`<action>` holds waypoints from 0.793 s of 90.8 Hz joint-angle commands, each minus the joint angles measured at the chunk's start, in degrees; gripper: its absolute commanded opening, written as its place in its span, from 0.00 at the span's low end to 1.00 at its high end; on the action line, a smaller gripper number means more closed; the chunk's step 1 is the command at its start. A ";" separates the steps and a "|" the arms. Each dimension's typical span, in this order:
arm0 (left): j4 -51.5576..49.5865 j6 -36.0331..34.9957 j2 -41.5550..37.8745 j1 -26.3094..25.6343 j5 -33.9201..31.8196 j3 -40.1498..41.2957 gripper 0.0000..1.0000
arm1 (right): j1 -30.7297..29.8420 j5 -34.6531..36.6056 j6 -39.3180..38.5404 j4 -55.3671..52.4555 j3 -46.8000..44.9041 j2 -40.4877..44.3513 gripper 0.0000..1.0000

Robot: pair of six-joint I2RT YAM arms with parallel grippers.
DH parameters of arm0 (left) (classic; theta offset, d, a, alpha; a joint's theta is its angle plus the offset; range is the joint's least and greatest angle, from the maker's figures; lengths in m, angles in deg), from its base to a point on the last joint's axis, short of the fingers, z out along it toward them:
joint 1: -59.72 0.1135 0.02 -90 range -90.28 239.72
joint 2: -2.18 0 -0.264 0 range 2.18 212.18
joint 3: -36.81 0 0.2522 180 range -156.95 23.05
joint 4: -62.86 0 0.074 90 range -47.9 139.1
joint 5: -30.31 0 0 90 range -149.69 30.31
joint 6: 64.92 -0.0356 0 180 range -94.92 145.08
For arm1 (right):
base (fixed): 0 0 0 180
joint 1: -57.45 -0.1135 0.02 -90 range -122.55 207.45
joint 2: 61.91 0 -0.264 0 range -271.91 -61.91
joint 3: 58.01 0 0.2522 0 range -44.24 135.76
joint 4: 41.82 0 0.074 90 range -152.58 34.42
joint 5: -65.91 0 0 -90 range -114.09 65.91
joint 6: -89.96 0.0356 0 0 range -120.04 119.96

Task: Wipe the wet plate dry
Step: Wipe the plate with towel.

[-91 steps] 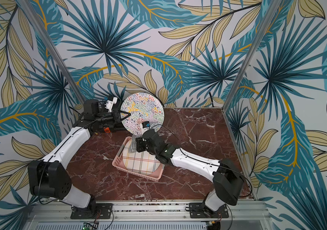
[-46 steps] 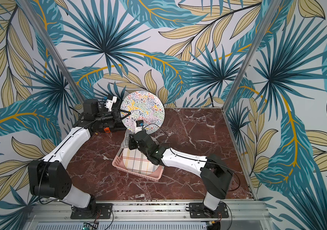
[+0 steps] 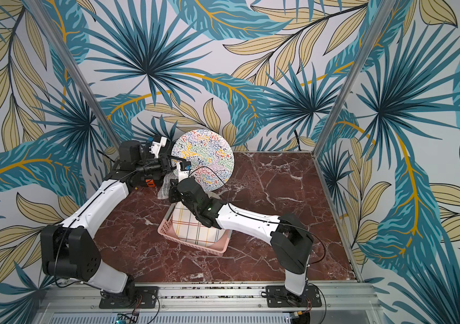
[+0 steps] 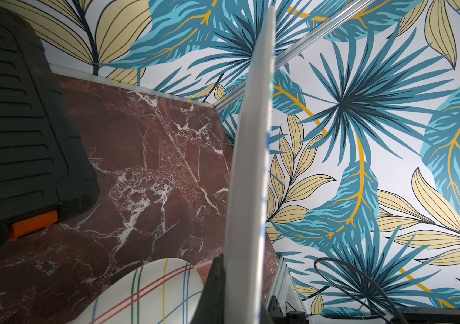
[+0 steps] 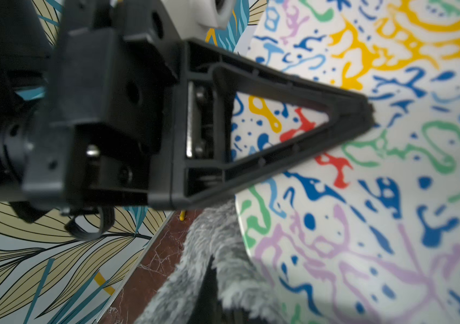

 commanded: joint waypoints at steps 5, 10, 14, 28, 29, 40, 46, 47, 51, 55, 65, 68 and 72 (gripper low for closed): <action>-2.05 -1.75 -1.45 -0.20 3.81 1.50 0.00 | 1.91 8.09 -2.35 5.29 4.00 0.40 0.00; -2.10 -1.79 -1.54 -0.21 3.71 1.64 0.00 | 1.87 8.00 -2.51 4.99 4.09 0.99 0.00; -1.98 -1.87 -1.64 -0.20 3.61 1.67 0.00 | 1.86 7.57 -2.54 4.56 3.70 2.22 0.00; -2.15 -2.58 -1.99 -0.14 2.61 1.68 0.00 | 1.87 5.22 -0.82 2.00 -1.57 8.95 0.00; -2.14 -2.62 -2.00 -0.17 2.50 1.66 0.00 | 1.91 5.07 -0.61 1.57 -2.00 9.61 0.00; -2.99 -3.72 -2.42 -0.12 1.50 1.27 0.00 | 1.87 3.00 2.02 -3.75 -7.09 16.47 0.00; -3.76 -4.62 -2.55 -0.11 1.07 0.78 0.00 | 1.94 2.01 2.95 -7.22 -10.73 21.26 0.00; -3.83 -4.73 -2.54 -0.11 1.03 0.73 0.00 | 1.90 2.02 3.07 -7.69 -11.37 22.22 0.00; -4.23 -5.38 -2.65 -0.13 0.92 0.35 0.00 | 1.91 2.50 3.70 -11.52 -13.28 25.28 0.00; -4.63 -5.86 -2.83 -0.16 0.76 0.08 0.00 | 1.99 3.20 4.26 -15.88 -15.10 27.94 0.00; -5.00 -7.13 -3.28 -0.13 0.87 -0.52 0.00 | 2.09 9.32 8.38 -28.70 -20.42 35.79 0.00; -5.10 -7.35 -3.37 -0.11 0.94 -0.63 0.00 | 2.25 10.88 10.84 -32.34 -22.62 38.15 0.00; -4.96 -7.53 -3.58 -0.13 1.01 -0.79 0.00 | 2.35 13.41 13.93 -36.76 -25.26 41.86 0.00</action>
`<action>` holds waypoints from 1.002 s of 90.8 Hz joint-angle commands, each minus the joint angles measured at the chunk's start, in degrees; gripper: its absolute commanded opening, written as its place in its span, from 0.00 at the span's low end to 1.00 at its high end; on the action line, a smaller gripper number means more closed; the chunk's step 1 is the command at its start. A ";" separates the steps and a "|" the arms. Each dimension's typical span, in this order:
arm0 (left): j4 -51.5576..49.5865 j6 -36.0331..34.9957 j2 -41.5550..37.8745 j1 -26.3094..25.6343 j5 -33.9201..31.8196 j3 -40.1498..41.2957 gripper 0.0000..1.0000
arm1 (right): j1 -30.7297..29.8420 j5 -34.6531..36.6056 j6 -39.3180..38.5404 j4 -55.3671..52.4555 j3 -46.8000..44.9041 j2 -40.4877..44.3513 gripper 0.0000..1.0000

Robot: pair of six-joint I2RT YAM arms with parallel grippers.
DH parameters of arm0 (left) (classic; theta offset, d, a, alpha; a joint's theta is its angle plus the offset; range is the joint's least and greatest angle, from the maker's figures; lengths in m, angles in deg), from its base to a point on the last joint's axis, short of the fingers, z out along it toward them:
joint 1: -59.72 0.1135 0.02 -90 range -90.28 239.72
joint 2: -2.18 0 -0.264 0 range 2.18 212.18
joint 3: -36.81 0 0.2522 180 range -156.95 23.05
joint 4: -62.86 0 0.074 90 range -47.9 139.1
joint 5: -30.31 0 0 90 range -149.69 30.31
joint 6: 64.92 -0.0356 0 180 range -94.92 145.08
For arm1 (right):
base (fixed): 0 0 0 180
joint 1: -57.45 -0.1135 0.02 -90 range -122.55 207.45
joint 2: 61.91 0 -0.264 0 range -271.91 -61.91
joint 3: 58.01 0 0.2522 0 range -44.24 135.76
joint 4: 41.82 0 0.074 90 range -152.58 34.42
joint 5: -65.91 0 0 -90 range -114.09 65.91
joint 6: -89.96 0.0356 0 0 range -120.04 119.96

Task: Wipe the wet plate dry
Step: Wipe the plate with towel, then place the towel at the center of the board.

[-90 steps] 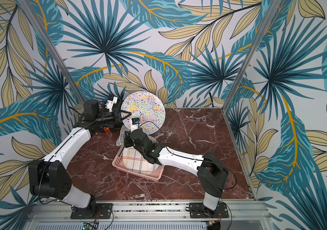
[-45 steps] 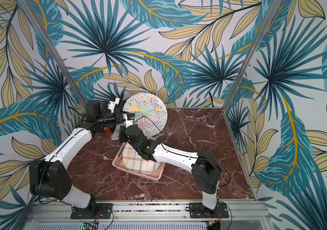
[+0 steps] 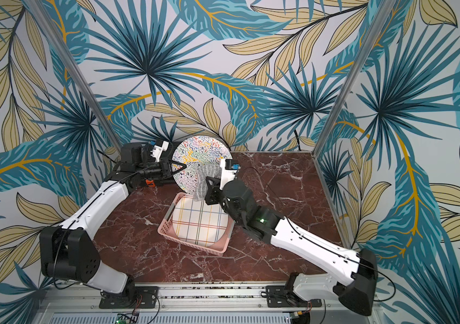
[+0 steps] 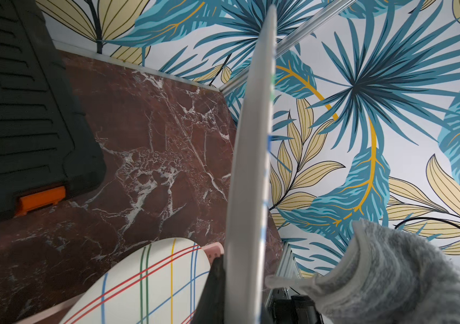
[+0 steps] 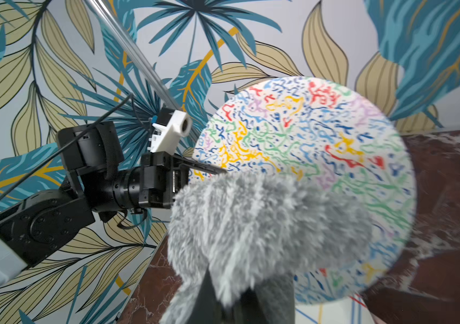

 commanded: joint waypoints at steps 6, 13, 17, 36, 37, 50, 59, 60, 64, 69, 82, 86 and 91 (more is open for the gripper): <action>0.66 -2.91 -3.06 0.13 1.21 -1.57 0.00 | 0.08 12.43 13.36 -25.73 -10.33 9.16 0.00; 0.40 -3.37 -3.43 0.13 1.21 -1.75 0.00 | 0.22 17.12 21.76 -37.25 -13.12 12.97 0.00; 0.32 -3.67 -3.68 0.13 1.22 -1.76 0.00 | 0.38 17.58 24.72 -41.38 -14.87 14.42 0.00; 0.52 -3.63 -3.38 0.04 1.44 -2.36 0.00 | 0.64 13.88 34.77 -48.98 -22.78 14.41 0.00; 0.47 -3.62 -3.35 0.04 1.44 -2.41 0.00 | 0.70 13.44 34.92 -48.63 -23.22 14.12 0.02; 0.36 -3.73 -3.10 0.04 1.48 -2.36 0.00 | 1.63 5.86 33.93 -38.97 -30.39 10.58 0.16; 0.53 -3.91 -3.14 0.04 1.46 -2.06 0.00 | 2.02 2.61 32.37 -33.77 -32.52 8.85 0.36; 0.43 -3.99 -3.19 0.04 1.49 -2.09 0.00 | 2.09 2.66 32.31 -33.87 -32.40 8.74 0.39; 0.37 -4.22 -3.25 -0.09 1.52 -2.19 0.00 | 2.19 3.45 31.68 -35.02 -31.37 8.90 0.51; 0.24 -4.36 -3.21 -0.09 1.45 -2.29 0.00 | 2.25 4.74 29.58 -36.48 -29.61 10.11 0.65; 0.25 -4.73 -2.91 -0.23 2.04 -2.42 0.00 | 3.23 5.26 19.64 -37.09 -24.36 14.97 0.83; 0.19 -4.98 -2.89 -0.30 2.39 -2.33 0.00 | 4.23 4.09 16.43 -36.89 -22.70 15.98 0.86; 0.02 -5.70 -3.04 -0.50 2.75 -2.25 0.00 | 6.29 0.73 12.79 -36.21 -20.44 16.59 0.86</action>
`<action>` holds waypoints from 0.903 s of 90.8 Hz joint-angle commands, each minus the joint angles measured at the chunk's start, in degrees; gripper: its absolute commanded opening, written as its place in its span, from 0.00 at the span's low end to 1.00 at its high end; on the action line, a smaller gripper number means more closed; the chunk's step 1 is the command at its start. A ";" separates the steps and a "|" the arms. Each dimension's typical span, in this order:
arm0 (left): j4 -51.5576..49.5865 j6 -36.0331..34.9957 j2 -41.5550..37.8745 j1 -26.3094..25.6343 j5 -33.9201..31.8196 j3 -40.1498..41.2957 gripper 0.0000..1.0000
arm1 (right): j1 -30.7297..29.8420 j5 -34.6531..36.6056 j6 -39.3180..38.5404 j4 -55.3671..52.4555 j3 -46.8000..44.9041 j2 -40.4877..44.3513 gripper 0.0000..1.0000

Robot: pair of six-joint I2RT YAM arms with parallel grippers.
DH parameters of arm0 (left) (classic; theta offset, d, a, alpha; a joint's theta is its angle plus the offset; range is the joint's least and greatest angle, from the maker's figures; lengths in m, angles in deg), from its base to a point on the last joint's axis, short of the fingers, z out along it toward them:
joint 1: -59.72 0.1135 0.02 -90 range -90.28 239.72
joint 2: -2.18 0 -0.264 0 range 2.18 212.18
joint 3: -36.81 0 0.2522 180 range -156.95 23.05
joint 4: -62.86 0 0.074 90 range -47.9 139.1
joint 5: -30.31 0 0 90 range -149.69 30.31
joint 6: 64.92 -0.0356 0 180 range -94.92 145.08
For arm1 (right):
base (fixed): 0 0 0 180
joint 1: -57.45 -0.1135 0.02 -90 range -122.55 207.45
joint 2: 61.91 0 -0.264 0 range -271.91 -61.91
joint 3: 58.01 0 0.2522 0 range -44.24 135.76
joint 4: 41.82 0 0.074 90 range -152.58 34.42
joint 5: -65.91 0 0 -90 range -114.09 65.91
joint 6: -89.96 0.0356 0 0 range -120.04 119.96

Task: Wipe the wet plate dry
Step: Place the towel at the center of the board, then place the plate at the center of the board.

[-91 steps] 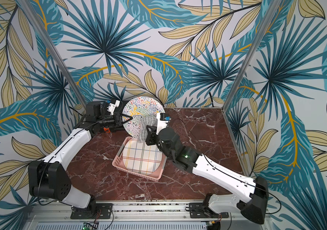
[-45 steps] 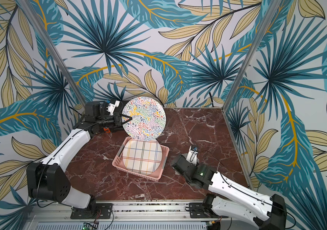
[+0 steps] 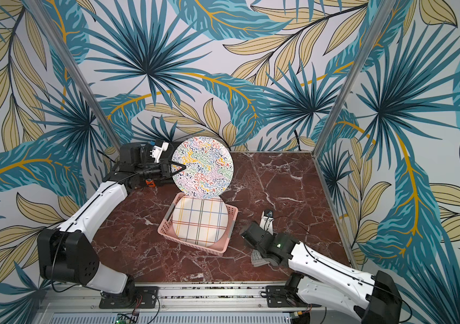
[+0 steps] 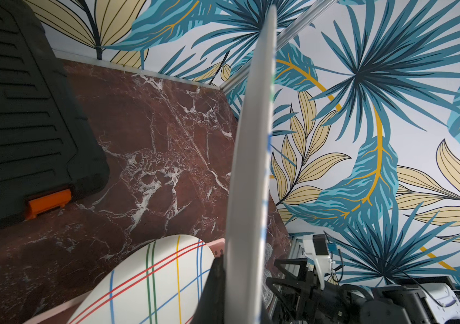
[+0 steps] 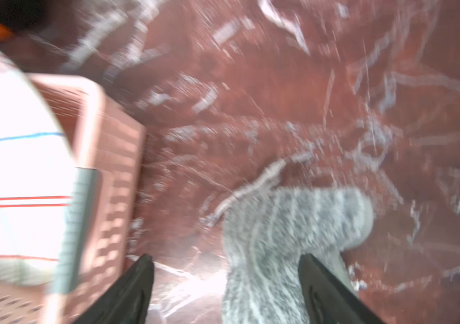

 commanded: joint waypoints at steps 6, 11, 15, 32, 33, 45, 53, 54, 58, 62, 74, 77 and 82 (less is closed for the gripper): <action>1.69 -2.77 -2.13 -0.44 3.56 -2.10 0.00 | 6.92 -10.44 -13.84 3.63 6.05 2.36 0.86; 1.41 -3.50 -2.29 -0.56 4.27 -2.17 0.00 | 10.85 -18.89 -16.46 7.24 6.77 2.49 0.86; 1.33 -4.15 -2.29 -0.70 5.07 -2.14 0.00 | 13.59 -26.23 -17.56 10.88 7.13 2.47 0.86; 1.24 -6.05 -2.64 -2.10 10.38 -2.20 0.00 | 23.06 -45.34 -19.50 22.80 9.13 1.06 0.84; 1.17 -6.25 -2.62 -2.22 10.65 -2.16 0.00 | 23.37 -46.32 -19.49 23.54 9.05 1.00 0.84; 0.40 -6.37 -2.64 -3.56 15.99 -2.62 0.00 | 29.28 -53.11 -17.01 31.65 7.34 0.36 0.81; -1.07 -6.97 -2.68 -4.50 19.02 -3.36 0.00 | 32.10 -57.12 -14.87 36.83 5.62 0.24 0.77; -1.13 -7.06 -2.77 -4.60 19.24 -3.40 0.00 | 32.28 -57.57 -14.67 37.59 5.36 0.23 0.77; -1.18 -7.50 -3.05 -4.97 19.47 -3.36 0.00 | 32.88 -58.99 -14.07 40.02 4.86 0.07 0.76; -1.11 -7.81 -3.38 -5.32 19.56 -3.14 0.00 | 33.08 -60.16 -13.81 41.60 4.50 -0.13 0.75; -1.18 -8.12 -3.61 -6.31 21.18 -2.92 0.00 | 33.16 -61.80 -12.97 45.18 4.53 -1.47 0.69; -1.16 -8.12 -3.60 -6.55 21.41 -2.92 0.00 | 33.19 -62.07 -12.60 46.61 4.37 -1.65 0.64; -1.19 -8.08 -3.56 -6.89 21.75 -2.99 0.00 | 33.24 -62.61 -11.75 49.27 3.83 -1.88 0.52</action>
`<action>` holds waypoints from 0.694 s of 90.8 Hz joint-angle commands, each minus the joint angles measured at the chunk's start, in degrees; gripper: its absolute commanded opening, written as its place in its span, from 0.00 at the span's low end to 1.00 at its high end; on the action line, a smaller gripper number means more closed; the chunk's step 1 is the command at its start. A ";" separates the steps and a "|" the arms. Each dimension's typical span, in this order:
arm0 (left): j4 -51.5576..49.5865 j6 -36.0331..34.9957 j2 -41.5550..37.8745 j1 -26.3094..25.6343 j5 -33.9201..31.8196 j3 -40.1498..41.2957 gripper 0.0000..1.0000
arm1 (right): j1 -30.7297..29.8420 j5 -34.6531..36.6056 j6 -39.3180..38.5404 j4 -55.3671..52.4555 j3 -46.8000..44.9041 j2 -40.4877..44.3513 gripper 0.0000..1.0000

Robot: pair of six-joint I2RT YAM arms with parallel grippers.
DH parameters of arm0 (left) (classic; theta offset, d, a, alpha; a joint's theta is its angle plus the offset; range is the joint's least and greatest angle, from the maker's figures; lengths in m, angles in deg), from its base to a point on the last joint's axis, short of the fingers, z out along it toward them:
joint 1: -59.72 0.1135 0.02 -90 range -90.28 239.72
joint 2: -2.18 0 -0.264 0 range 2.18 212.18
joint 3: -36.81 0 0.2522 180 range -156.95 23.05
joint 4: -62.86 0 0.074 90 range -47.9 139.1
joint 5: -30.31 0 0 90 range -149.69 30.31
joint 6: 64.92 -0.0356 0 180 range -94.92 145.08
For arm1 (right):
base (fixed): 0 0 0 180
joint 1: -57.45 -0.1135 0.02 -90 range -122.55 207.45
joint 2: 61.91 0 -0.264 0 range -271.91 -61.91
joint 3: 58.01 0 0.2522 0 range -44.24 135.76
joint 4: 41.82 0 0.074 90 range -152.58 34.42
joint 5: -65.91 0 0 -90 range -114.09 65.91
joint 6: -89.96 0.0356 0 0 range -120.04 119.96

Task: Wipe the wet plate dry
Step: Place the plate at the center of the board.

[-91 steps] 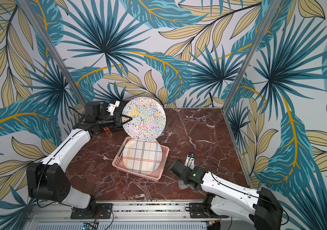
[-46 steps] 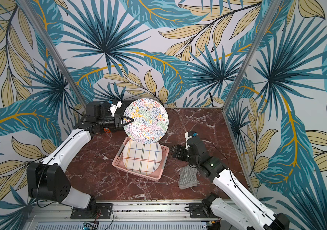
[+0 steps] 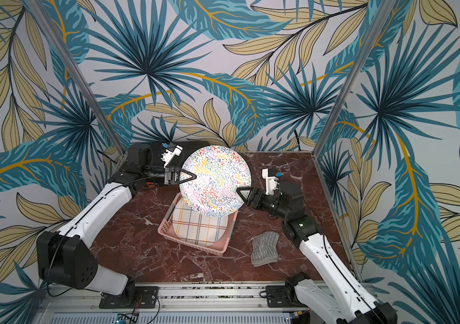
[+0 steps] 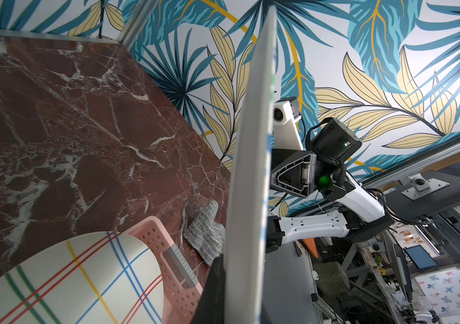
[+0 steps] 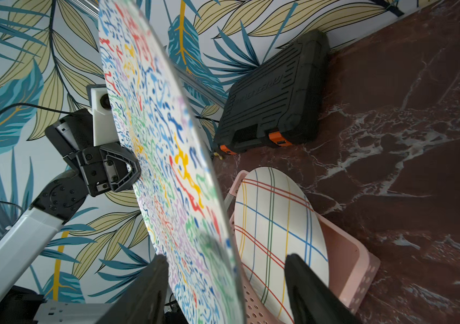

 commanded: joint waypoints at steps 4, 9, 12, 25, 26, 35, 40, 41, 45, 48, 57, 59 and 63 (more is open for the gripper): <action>-0.84 -1.24 -1.97 -1.00 4.30 -2.21 0.00 | 0.34 -3.96 2.59 9.99 -2.00 -0.63 0.45; -1.04 -1.24 -1.87 -1.21 4.57 -2.22 0.00 | 0.35 -4.01 3.21 11.66 -2.23 -0.84 0.32; -1.11 -1.30 -1.86 -1.31 4.51 -2.20 0.00 | 0.34 -3.86 3.56 12.22 -2.33 -0.87 0.26; -3.10 -3.60 -2.22 -1.42 1.76 -2.54 0.15 | 0.83 -2.02 3.83 12.27 -2.37 -0.62 0.00; -3.43 -4.00 -2.27 -1.42 1.30 -2.62 0.17 | 0.94 -1.77 3.88 12.15 -2.41 -0.54 0.00; -6.84 -8.22 -3.14 -1.33 -3.59 -3.65 0.44 | 2.42 -0.35 5.00 12.04 -2.40 -0.12 0.00; -9.59 -10.81 -3.56 -1.08 -6.82 -4.79 0.77 | 3.73 1.34 6.18 11.21 -1.99 0.10 0.00; -10.24 -11.21 -3.65 -1.03 -7.56 -5.10 0.86 | 3.97 1.71 6.51 11.09 -1.91 0.17 0.00; -11.96 -12.55 -3.94 -0.47 -10.11 -6.03 0.99 | 5.51 3.23 7.66 10.01 -1.47 0.35 0.00; -12.81 -13.24 -4.23 0.06 -12.08 -6.54 1.00 | 6.75 4.82 8.34 8.16 -0.83 0.34 0.00; -13.54 -13.34 -5.43 2.04 -19.75 -7.31 1.00 | 10.41 9.87 9.38 1.99 1.93 -1.21 0.00; -13.48 -13.12 -5.81 2.37 -21.83 -7.23 1.00 | 11.36 11.51 9.63 0.48 2.45 -1.87 0.00; -13.13 -12.95 -6.44 2.80 -25.25 -6.84 1.00 | 13.31 14.30 10.57 -2.06 3.43 -3.14 0.00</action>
